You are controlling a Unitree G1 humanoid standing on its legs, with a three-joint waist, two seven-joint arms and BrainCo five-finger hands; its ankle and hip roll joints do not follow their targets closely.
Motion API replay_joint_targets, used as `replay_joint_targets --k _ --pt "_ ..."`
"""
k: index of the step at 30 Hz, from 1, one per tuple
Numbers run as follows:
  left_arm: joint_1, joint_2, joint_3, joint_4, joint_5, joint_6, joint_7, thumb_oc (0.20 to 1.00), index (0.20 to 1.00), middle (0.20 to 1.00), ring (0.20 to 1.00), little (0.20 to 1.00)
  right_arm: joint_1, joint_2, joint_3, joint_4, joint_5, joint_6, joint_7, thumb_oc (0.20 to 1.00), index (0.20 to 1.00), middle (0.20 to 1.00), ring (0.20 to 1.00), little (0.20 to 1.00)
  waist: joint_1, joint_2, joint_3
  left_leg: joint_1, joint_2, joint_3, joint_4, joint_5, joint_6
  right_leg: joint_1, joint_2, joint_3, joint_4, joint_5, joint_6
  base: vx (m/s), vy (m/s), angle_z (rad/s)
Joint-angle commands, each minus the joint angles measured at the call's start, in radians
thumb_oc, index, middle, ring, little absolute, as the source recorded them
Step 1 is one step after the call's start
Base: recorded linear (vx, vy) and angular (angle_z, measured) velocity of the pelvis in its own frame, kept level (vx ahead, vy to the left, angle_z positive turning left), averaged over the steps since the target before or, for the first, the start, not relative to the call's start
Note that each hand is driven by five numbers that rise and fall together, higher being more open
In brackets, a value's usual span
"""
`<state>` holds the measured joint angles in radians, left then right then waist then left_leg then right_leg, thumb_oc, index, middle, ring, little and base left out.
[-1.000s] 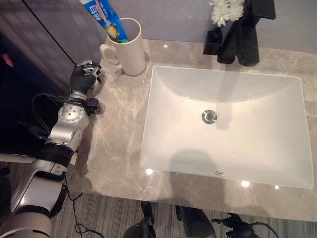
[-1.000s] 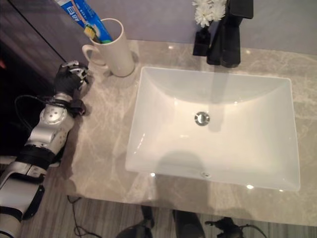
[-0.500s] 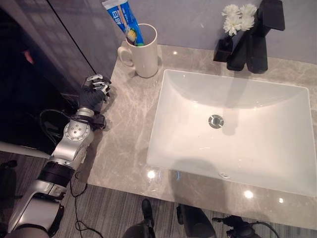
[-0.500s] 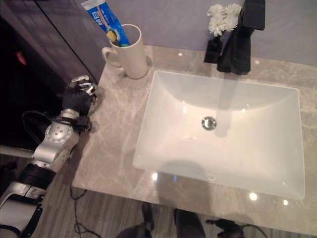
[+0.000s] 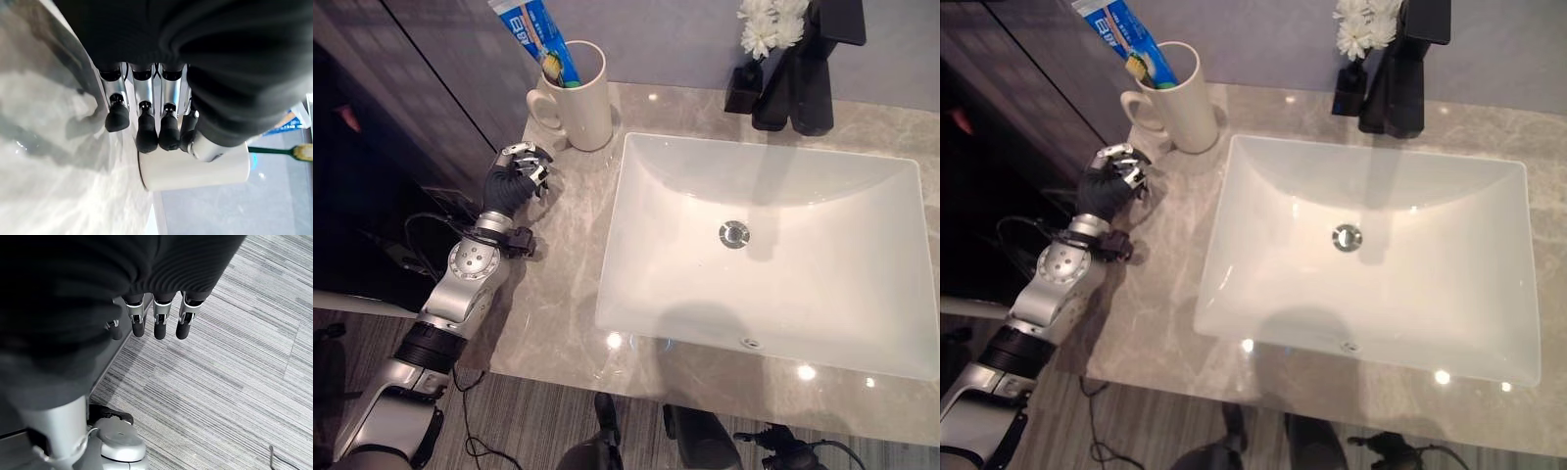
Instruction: Put brush and paste in cup on sink, flatten towel.
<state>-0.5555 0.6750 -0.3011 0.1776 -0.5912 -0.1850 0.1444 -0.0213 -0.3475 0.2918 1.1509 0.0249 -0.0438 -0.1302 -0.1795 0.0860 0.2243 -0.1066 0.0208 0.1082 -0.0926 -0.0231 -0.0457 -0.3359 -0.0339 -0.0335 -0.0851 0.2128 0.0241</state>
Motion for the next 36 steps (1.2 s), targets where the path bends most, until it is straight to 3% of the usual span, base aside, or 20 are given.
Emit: replay_joint_targets --k 1,13,36 --pt "-0.017 -0.006 0.009 -0.006 -0.025 -0.056 -0.011 0.2 0.2 0.2 0.2 0.2 0.025 -0.024 0.002 0.014 0.009 0.0 -0.012 1.0 1.0 1.0 1.0 1.0 -0.002 0.001 -0.051 -0.011 0.006 0.021 0.005 0.017 -0.033 -0.073 -0.072 0.04 0.118 -0.072 0.099 0.0 -0.005 -0.06" --pt "-0.12 -0.064 -0.009 0.161 -0.039 -0.051 0.038 0.2 0.2 0.2 0.2 0.2 0.016 -0.026 0.023 0.009 0.02 0.001 -0.021 1.0 1.0 1.0 1.0 1.0 -0.021 0.007 -0.036 -0.03 0.008 0.029 0.005 0.024 -0.039 -0.095 -0.064 0.051 0.103 -0.065 0.096 0.0 -0.002 -0.03" --pt "-0.349 -0.055 -0.048 0.466 0.02 -0.043 0.137 0.2 0.2 0.2 0.2 0.2 0.0 -0.027 0.057 -0.014 0.05 -0.017 -0.053 1.0 1.0 1.0 1.0 1.0 -0.061 0.001 -0.045 -0.04 0.025 0.066 0.005 0.019 -0.052 -0.125 -0.041 0.082 0.095 -0.061 0.094 0.01 -0.005 -0.05"
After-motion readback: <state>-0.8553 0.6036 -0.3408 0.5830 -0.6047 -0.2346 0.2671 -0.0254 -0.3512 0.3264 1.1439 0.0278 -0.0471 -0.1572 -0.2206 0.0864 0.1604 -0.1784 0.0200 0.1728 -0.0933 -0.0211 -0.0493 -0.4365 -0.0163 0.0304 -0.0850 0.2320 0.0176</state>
